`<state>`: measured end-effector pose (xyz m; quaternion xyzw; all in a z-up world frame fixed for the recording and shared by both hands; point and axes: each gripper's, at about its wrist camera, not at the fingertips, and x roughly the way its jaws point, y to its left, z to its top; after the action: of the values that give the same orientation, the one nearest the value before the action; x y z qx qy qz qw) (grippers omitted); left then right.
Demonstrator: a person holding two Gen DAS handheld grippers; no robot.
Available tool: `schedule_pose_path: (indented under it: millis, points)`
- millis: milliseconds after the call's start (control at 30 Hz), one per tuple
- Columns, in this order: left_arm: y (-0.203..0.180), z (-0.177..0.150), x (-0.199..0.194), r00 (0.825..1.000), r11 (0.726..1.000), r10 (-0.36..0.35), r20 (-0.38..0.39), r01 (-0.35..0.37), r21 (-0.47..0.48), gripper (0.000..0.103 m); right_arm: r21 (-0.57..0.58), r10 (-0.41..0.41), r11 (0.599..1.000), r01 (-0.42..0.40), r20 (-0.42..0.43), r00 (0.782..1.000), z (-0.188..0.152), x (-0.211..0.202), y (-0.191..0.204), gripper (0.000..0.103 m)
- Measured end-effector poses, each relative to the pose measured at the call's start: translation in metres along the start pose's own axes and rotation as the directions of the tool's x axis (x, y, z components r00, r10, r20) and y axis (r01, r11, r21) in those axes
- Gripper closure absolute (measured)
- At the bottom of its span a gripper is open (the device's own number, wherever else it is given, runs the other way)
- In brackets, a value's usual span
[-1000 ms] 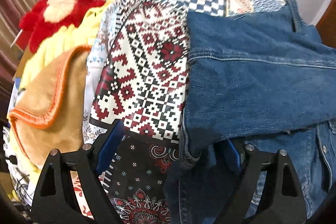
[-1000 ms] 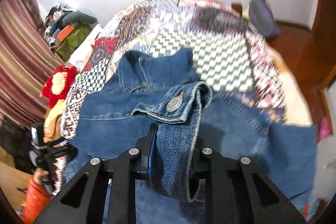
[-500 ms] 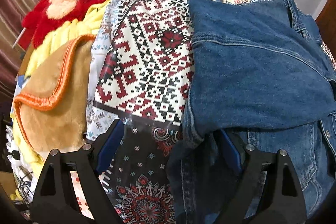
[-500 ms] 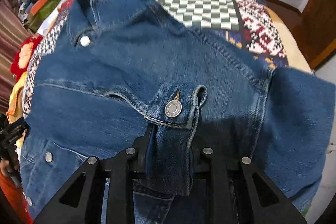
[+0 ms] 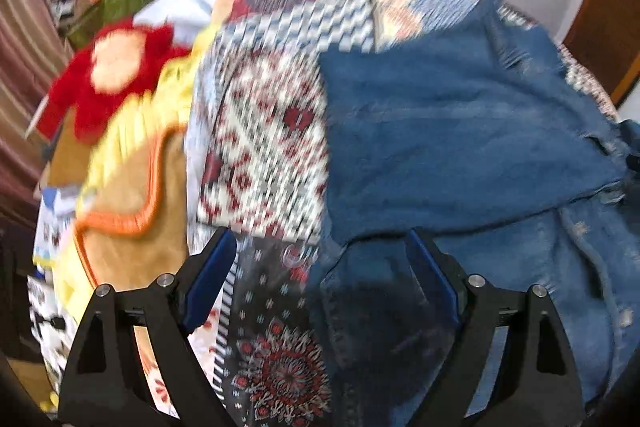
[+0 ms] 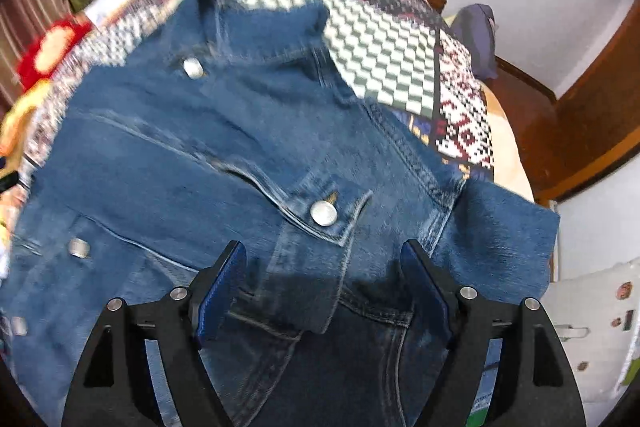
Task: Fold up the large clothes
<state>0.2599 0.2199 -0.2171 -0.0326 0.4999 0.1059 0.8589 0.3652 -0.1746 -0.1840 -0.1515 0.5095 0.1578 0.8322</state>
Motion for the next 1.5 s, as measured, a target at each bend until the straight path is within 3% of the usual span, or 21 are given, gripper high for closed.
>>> schedule_pose_path:
  millis: [133, 267, 400, 633, 733, 867, 1000, 1233, 1300, 1333, 1433, 1500]
  points:
    - [-0.025, 0.033, -0.026, 0.995, 0.998, -0.021, 0.099, 0.016, 0.057, 0.016, 0.056, 0.017, 0.998, -0.021, 0.083, 0.996, 0.008, -0.032, -0.008, 0.025]
    - [-0.059, 0.066, -0.04, 0.982, 0.992, -0.095, 0.165, 0.079, 0.102, 0.011, 0.134, 0.034, 0.99, -0.055, 0.154, 0.987, 0.007, -0.064, -0.036, 0.025]
    - [-0.103, 0.089, -0.035, 0.971, 0.974, -0.183, 0.156, 0.158, 0.16, 0.01, 0.215, 0.011, 0.975, -0.051, 0.186, 0.982, -0.003, -0.083, -0.072, 0.025]
    - [-0.187, 0.093, -0.002, 0.968, 0.932, -0.235, 0.082, 0.201, 0.303, 0.01, 0.397, -0.006, 0.917, -0.049, 0.136, 0.991, -0.049, -0.079, -0.143, 0.025]
    - [-0.211, 0.085, 0.019, 0.97, 0.916, -0.243, 0.025, 0.221, 0.335, 0.01, 0.514, 0.06, 0.851, -0.104, 0.1, 0.993, -0.079, -0.061, -0.172, 0.025]
    - [-0.23, 0.073, 0.043, 0.971, 0.906, -0.235, -0.051, 0.238, 0.349, 0.01, 0.643, 0.178, 0.738, -0.204, 0.107, 0.978, -0.116, -0.037, -0.196, 0.025]
    - [-0.236, 0.061, 0.067, 0.969, 0.906, -0.211, -0.129, 0.244, 0.346, 0.01, 0.726, 0.225, 0.648, -0.23, 0.106, 0.969, -0.145, -0.015, -0.21, 0.025]
    - [-0.228, 0.054, 0.07, 0.961, 0.912, -0.241, -0.133, 0.271, 0.307, 0.009, 0.816, 0.278, 0.503, -0.286, 0.161, 0.947, -0.16, 0.017, -0.239, 0.025]
    - [-0.228, 0.053, 0.07, 0.964, 0.912, -0.234, -0.128, 0.263, 0.314, 0.009, 0.832, 0.275, 0.473, -0.289, 0.172, 0.946, -0.159, 0.026, -0.246, 0.028]
    - [-0.229, 0.053, 0.07, 0.965, 0.913, -0.231, -0.125, 0.26, 0.316, 0.009, 0.84, 0.27, 0.462, -0.284, 0.172, 0.947, -0.156, 0.031, -0.248, 0.035]
    - [-0.228, 0.053, 0.068, 0.968, 0.917, -0.22, -0.121, 0.247, 0.313, 0.009, 0.831, 0.22, 0.503, -0.24, 0.145, 0.965, -0.147, 0.037, -0.247, 0.045]
    - [-0.225, 0.051, 0.065, 0.972, 0.921, -0.209, -0.111, 0.233, 0.311, 0.009, 0.809, 0.158, 0.555, -0.194, 0.126, 0.979, -0.138, 0.031, -0.239, 0.053]
